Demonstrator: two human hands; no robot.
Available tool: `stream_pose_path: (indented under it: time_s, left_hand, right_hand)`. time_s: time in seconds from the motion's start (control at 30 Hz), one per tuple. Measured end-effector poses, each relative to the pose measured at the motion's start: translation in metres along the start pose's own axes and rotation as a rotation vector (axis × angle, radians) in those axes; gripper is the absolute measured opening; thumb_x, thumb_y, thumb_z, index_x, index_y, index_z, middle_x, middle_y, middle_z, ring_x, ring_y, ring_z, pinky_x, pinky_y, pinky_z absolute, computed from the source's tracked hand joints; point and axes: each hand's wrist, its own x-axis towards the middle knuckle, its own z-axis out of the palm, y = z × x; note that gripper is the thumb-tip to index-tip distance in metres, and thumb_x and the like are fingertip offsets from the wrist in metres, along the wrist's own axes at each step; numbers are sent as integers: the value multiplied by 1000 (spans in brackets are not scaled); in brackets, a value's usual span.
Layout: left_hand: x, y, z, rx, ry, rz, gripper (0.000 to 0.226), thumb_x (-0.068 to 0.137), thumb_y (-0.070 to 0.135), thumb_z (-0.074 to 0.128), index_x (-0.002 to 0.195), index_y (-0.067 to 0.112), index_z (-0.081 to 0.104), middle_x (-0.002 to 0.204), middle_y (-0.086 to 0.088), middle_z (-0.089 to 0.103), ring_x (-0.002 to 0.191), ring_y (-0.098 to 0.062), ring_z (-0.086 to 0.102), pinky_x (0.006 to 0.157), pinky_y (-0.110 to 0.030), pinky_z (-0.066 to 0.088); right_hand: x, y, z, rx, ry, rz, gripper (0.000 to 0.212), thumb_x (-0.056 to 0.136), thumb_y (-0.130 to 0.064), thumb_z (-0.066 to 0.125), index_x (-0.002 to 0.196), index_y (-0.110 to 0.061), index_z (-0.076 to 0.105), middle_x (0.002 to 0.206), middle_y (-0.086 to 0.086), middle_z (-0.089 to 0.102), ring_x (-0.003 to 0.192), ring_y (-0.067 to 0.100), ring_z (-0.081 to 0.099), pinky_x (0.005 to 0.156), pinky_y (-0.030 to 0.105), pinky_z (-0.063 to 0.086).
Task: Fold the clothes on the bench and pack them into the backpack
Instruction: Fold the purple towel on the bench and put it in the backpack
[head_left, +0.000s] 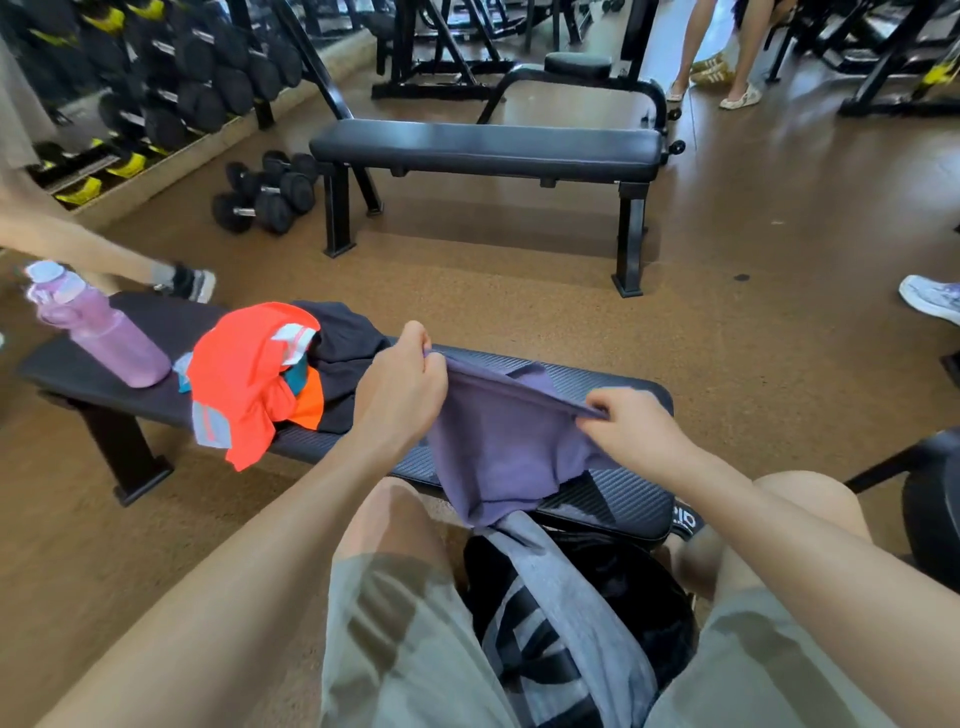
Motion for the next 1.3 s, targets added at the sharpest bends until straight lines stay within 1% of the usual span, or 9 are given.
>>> stream_pose_path:
  time_s: [0.1,0.2,0.4,0.5,0.73,0.9,1.03,1.2,1.3]
  left_hand:
    - [-9,2,6,303,-82,189,19,85,28,46,80,12,37,77,-5,46,77,-36,50,62,-39,30]
    - [-25,9,20,432,-205,355,29,83,43,47,74,16,38,84,-4,42,83,-33,52,65,-38,33]
    - [-36,24,32,35,-270,246,46,88,43,61,120,21,37,108,-1,52,94,-24,55,74,-43,49]
    - [-30,27,30,22,-180,255,12,96,24,48,99,18,39,86,-3,56,77,-30,54,63,-44,44]
    - [-9,15,9,-15,-54,167,4,98,16,40,94,18,39,77,-6,58,73,-31,55,66,-46,47]
    - [-4,13,8,161,-100,116,6,97,13,36,93,16,39,86,-7,57,78,-35,54,59,-42,37]
    - [-11,18,18,390,-253,133,15,98,16,38,103,9,51,107,-13,53,101,-37,54,79,-45,44]
    - [-30,34,32,95,-372,145,20,98,26,46,83,16,37,79,-7,56,74,-32,52,61,-41,37]
    - [-36,40,35,2,-343,139,25,103,31,42,82,18,35,72,-5,54,67,-28,51,57,-41,34]
  right_hand:
    - [8,-18,-10,289,29,183,31,93,-19,51,64,-13,45,61,11,49,64,24,44,57,36,28]
    - [13,-44,-18,306,-16,184,33,94,-22,49,64,-12,44,59,6,46,60,22,40,56,34,28]
    - [12,-77,-25,175,17,-10,25,90,-25,58,69,-12,53,63,3,55,61,20,50,54,32,35]
    - [7,-82,-24,102,48,-110,20,88,-27,61,74,-13,59,67,3,60,67,22,55,57,33,39]
    - [14,-39,-25,-165,119,-27,7,86,-25,61,83,-22,55,81,0,64,80,30,58,61,34,39]
    - [17,-25,-28,45,157,95,3,86,-18,60,85,-19,63,82,0,65,84,27,61,70,38,52]
    - [18,-45,-29,125,155,64,9,87,-17,54,90,-18,62,86,1,64,82,22,59,69,38,53]
    - [24,-79,-26,219,54,140,12,89,-13,48,92,-17,58,86,1,61,70,11,53,53,28,38]
    - [24,-89,-24,383,27,219,17,91,-9,45,102,-9,58,86,8,61,68,20,57,50,28,47]
